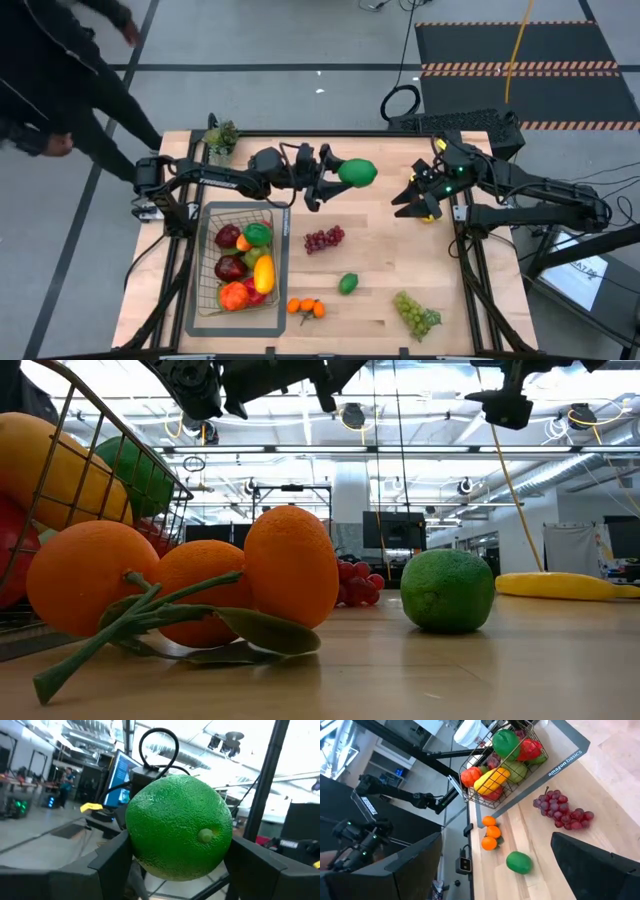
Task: Build produce basket
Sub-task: Put the top green lime into the wire basket
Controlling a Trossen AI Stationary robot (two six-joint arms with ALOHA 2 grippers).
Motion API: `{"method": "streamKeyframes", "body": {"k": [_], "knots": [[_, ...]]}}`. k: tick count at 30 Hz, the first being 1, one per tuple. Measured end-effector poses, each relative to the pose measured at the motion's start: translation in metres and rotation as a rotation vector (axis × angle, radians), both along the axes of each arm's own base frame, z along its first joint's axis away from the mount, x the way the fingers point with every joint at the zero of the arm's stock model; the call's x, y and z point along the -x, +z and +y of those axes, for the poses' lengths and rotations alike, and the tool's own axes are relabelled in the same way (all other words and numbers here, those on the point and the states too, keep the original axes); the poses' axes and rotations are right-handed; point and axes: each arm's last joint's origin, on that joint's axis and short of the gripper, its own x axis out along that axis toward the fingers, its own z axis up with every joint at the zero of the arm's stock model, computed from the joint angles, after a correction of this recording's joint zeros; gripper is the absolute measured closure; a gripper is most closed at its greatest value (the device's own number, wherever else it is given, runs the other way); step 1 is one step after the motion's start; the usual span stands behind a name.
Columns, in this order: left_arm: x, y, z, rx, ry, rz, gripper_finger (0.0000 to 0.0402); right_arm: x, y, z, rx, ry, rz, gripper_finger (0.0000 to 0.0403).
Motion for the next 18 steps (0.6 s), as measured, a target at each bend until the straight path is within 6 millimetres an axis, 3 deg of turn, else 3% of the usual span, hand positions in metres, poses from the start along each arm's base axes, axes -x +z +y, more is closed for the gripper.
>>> {"method": "streamKeyframes", "body": {"k": [8,18], "knots": [[-0.0005,0.0000,-0.0030,-0.002,-0.001,-0.001,0.0113,-0.0008,0.0019,-0.0002,-0.013,-0.007,-0.014,0.0035],[-0.0004,0.0000,-0.0026,0.363,-0.146,0.064,0.0109,-0.0027,0.0065,-0.0008,-0.029,-0.020,-0.056,0.0035]]}}
